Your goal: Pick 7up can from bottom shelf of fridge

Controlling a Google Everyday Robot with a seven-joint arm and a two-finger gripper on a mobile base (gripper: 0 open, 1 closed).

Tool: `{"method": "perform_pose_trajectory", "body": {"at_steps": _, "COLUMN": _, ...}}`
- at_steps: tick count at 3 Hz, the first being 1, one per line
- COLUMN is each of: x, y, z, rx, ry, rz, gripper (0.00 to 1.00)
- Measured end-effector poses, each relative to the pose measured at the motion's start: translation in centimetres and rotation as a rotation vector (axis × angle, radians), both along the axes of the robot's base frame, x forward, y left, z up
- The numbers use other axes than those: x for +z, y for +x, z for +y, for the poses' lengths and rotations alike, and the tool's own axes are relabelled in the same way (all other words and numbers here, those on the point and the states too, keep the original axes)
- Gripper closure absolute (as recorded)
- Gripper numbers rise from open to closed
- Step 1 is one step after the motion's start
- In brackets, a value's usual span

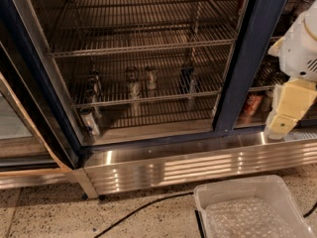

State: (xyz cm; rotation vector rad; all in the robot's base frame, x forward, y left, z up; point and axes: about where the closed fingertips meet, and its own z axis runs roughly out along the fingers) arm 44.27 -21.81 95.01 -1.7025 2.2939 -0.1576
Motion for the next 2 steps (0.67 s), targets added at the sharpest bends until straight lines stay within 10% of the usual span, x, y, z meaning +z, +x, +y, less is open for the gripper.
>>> {"method": "perform_pose_trajectory", "body": {"at_steps": 2, "x": -14.1, "y": 2.9, "z": 0.7, "rx": -0.040, "ry": -0.031, "rz": 0.150, "gripper": 0.00}}
